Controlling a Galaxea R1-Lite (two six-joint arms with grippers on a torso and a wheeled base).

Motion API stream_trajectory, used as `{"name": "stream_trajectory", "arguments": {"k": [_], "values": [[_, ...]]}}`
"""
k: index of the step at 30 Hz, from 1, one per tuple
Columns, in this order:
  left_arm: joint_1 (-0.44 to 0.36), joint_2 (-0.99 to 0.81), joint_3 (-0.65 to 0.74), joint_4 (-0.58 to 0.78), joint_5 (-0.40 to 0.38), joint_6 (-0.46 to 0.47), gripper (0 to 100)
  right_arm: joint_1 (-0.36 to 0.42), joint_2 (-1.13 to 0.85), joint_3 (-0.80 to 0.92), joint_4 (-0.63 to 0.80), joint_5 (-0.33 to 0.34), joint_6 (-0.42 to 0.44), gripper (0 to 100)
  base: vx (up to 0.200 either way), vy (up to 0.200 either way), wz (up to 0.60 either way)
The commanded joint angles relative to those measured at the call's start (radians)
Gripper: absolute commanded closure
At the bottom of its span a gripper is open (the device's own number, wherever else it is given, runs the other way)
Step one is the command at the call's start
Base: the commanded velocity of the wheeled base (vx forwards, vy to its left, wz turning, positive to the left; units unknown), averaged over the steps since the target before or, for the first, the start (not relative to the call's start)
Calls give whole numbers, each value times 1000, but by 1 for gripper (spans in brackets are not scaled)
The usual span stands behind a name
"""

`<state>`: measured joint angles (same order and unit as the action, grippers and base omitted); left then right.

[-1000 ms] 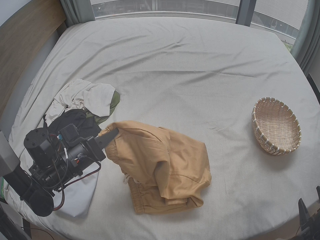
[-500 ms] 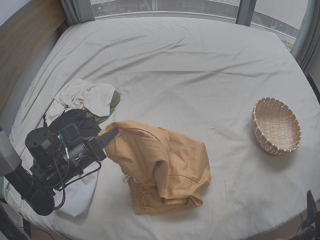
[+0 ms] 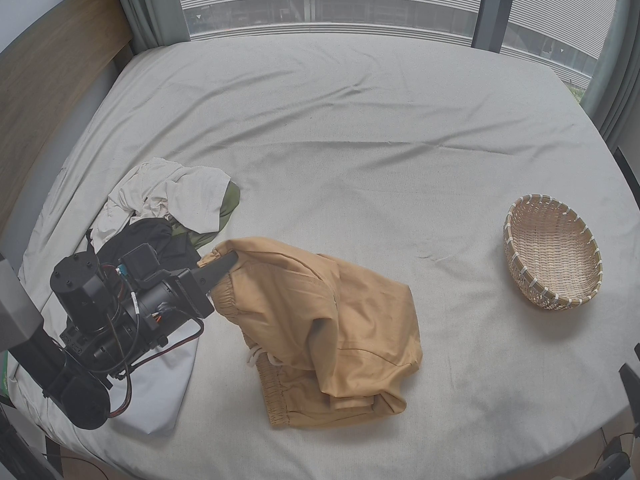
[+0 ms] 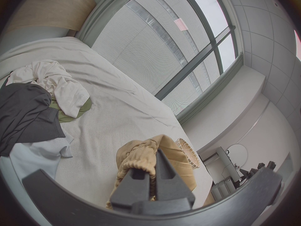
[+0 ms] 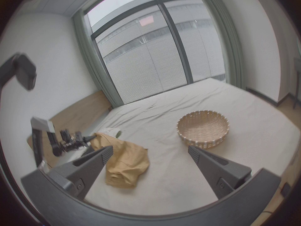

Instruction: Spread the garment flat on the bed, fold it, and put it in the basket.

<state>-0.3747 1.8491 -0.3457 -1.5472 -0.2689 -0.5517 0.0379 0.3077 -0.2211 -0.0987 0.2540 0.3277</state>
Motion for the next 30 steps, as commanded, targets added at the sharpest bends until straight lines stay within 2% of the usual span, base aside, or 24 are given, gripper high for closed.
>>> {"name": "stream_trajectory", "arguments": {"k": [1,5,10,16,20,25,30], "values": [[-3,4,-4,-1,-1,1,100,19,343,-124,-76,105,93,0,0,0,0],[-3,10,-4,-1,0,1,100,60,548,-118,-222,110,94,0,0,0,0],[-3,10,-4,-1,0,22,100,132,732,-118,-319,108,117,0,0,0,0],[-3,12,-7,-1,0,24,100,203,835,-133,-331,114,143,0,0,0,0],[5,32,-32,-1,2,24,100,269,970,-139,-358,114,194,0,0,0,0],[10,32,-35,-1,0,24,100,280,1105,-107,-470,111,208,0,0,0,0],[13,32,-36,-1,0,24,100,306,1237,-75,-547,110,264,0,0,0,0]]}}
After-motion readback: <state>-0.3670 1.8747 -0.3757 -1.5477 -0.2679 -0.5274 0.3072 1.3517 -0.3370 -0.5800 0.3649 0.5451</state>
